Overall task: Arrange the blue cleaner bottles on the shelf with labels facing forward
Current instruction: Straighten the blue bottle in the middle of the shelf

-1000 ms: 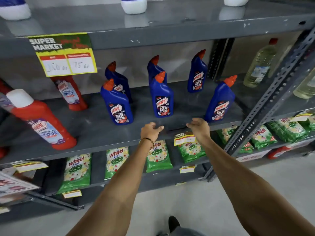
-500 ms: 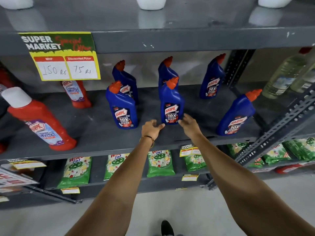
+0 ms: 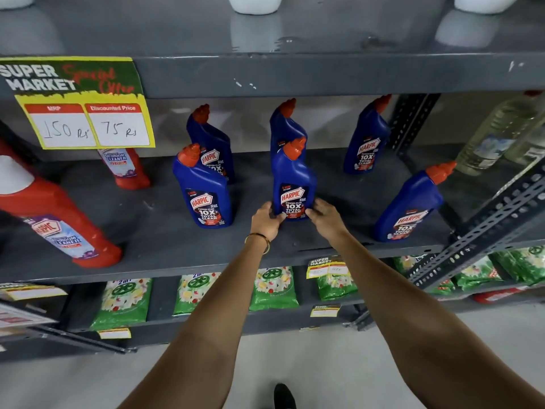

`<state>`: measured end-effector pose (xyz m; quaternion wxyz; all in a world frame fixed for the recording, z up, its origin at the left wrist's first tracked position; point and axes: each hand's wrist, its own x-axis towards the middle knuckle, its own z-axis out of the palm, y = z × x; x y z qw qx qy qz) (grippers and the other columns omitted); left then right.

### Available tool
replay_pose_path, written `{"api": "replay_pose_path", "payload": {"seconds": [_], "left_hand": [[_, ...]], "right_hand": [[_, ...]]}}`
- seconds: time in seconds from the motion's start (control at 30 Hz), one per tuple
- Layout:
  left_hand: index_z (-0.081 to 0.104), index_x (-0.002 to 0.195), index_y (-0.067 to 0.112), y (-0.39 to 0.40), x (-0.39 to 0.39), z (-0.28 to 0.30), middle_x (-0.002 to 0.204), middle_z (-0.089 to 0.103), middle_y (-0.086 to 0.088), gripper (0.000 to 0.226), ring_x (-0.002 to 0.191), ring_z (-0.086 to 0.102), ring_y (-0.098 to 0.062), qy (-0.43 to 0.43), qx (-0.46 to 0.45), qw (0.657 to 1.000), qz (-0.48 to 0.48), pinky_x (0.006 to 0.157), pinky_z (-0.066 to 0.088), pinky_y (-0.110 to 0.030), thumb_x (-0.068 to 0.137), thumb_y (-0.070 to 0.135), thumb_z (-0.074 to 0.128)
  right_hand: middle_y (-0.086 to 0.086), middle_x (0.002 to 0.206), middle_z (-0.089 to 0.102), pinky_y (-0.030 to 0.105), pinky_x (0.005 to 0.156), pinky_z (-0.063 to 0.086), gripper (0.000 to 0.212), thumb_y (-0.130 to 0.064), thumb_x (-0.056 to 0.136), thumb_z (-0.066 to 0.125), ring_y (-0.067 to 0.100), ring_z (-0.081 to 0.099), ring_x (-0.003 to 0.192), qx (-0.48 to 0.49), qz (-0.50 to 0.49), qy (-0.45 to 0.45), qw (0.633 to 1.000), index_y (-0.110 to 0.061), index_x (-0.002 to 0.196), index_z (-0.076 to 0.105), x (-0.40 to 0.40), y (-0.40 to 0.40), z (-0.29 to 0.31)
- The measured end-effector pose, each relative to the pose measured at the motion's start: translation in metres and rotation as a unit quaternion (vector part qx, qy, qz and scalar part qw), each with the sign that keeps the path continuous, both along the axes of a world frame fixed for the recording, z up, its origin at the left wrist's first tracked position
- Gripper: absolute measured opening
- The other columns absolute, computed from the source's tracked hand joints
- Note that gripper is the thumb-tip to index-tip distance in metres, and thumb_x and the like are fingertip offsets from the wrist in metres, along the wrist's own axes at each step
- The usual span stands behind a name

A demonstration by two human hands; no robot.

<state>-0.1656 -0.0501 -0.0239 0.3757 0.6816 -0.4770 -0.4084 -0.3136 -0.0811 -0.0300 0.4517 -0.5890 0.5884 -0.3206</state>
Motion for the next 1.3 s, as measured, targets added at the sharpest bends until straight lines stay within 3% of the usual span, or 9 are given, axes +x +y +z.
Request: {"api": "replay_pose_path", "payload": {"seconds": [0.3,0.63,0.93,1.1,1.3], "left_hand": [[0.056,0.110,0.001,0.025,-0.005,-0.002,0.115,0.066,-0.015,0.033,0.108,0.061,-0.027,-0.003,-0.002,1.000,0.003,0.087,0.046,-0.028,0.082,0.016,0.066],[0.057,0.115,0.004,0.055,-0.012,-0.002,0.118,0.065,-0.015,0.044,0.109,0.060,-0.026,-0.012,-0.014,1.000,0.001,0.098,0.048,-0.037,0.078,0.024,0.070],[0.059,0.114,0.004,0.063,-0.016,-0.003,0.118,0.066,-0.014,0.042,0.109,0.061,-0.025,-0.011,-0.020,1.000,0.007,0.096,0.047,-0.034,0.079,0.023,0.070],[0.058,0.115,0.003,0.063,-0.017,-0.004,0.118,0.066,-0.015,0.042,0.109,0.061,-0.025,-0.010,-0.019,1.000,0.007,0.097,0.047,-0.033,0.079,0.022,0.070],[0.058,0.115,0.003,0.062,-0.019,-0.003,0.119,0.065,-0.015,0.041,0.111,0.060,-0.026,-0.012,-0.019,1.000,0.006,0.100,0.046,-0.036,0.081,0.021,0.068]], "right_hand": [[0.013,0.124,0.063,0.041,0.101,0.044,0.033,-0.013,0.091,0.053,0.025,0.056,0.115,-0.008,-0.012,0.011,1.000,-0.008,0.123,0.055,-0.014,0.029,0.002],[0.014,0.118,0.065,0.030,0.091,0.044,0.027,-0.013,0.090,0.053,0.018,0.058,0.105,-0.006,-0.023,-0.006,1.000,-0.006,0.116,0.058,-0.027,0.062,-0.003],[0.014,0.117,0.066,0.043,0.099,0.046,0.027,-0.013,0.090,0.053,0.024,0.060,0.110,-0.007,-0.022,-0.003,1.000,-0.008,0.116,0.059,-0.029,0.070,-0.001],[0.012,0.116,0.066,0.033,0.092,0.046,0.027,-0.013,0.091,0.052,0.018,0.059,0.104,-0.010,-0.015,0.000,1.000,-0.008,0.117,0.059,-0.031,0.070,0.000],[0.013,0.118,0.066,0.043,0.100,0.046,0.027,-0.012,0.091,0.052,0.023,0.059,0.111,-0.004,-0.008,-0.005,1.000,-0.008,0.117,0.058,-0.032,0.070,0.002]]}}
